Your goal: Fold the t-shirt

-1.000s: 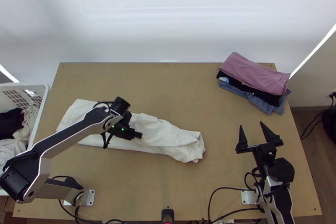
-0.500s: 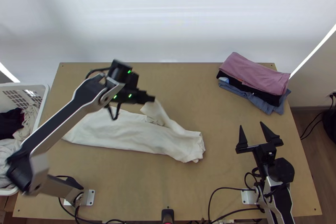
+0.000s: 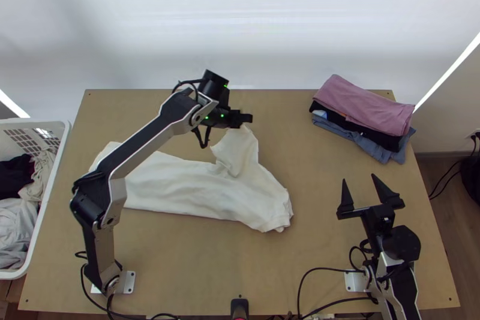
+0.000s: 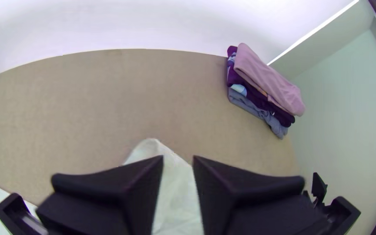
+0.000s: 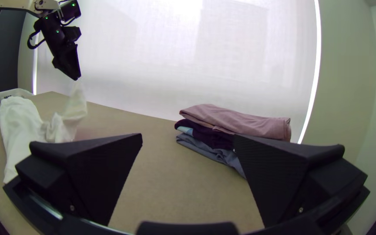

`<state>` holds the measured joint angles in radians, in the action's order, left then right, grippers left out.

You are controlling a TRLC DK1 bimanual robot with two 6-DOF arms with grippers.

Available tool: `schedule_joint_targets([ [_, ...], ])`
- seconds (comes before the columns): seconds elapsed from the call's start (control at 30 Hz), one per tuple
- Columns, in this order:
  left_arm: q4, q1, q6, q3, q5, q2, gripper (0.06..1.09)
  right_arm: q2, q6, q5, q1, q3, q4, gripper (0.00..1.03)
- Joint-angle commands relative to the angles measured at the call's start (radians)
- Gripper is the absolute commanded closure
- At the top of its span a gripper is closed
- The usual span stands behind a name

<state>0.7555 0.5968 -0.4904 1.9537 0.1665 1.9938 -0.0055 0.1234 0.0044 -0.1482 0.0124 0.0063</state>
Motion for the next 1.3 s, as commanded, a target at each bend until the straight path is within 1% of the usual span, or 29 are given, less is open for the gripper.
schedule_joint_targets([
  [0.0, 0.016, 0.015, -0.017, 0.039, 0.021, -0.070, 0.10, 0.004, -0.007, 0.011, 0.004, -0.003, -0.022, 0.05],
  [0.13, 0.048, 0.006, 0.015, 0.021, 0.019, -0.211, 0.10, 0.004, -0.007, 0.011, 0.004, -0.003, -0.022, 0.05],
  [0.23, 0.076, -0.037, 0.055, 0.019, 0.018, -0.314, 0.10, 0.004, -0.007, 0.011, 0.004, -0.003, -0.022, 0.05],
  [0.37, 0.084, -0.121, 0.164, -0.049, -0.041, -0.437, 0.10, 0.004, -0.007, 0.011, 0.004, -0.003, -0.022, 0.05],
  [0.43, 0.084, -0.167, 0.233, -0.093, -0.102, -0.495, 0.10, 0.004, -0.007, 0.011, 0.004, -0.003, -0.022, 0.05],
  [0.63, 0.099, -0.365, 0.369, -0.245, -0.114, -0.644, 0.10, 0.004, -0.007, 0.011, 0.004, -0.003, -0.022, 0.05],
  [0.7, 0.156, -0.430, 0.406, -0.265, -0.114, -0.671, 0.10, 0.004, -0.007, 0.011, 0.004, -0.003, -0.022, 0.05],
  [0.9, 0.373, -0.572, 0.457, -0.295, -0.107, -0.708, 0.10, 0.004, -0.007, 0.011, 0.004, -0.003, -0.022, 0.05],
  [0.97, 0.386, -0.627, 0.454, -0.334, -0.105, -0.731, 0.10, 0.004, -0.007, 0.011, 0.004, -0.003, -0.022, 0.05],
  [1.13, 0.384, -0.654, 0.446, -0.467, -0.114, -0.785, 0.10, 0.004, -0.007, 0.011, 0.004, -0.003, -0.022, 0.05],
  [1.27, 0.369, -0.693, 0.421, -0.527, -0.114, -0.796, 0.10, 0.004, -0.010, 0.011, 0.002, -0.003, -0.022, 0.05],
])
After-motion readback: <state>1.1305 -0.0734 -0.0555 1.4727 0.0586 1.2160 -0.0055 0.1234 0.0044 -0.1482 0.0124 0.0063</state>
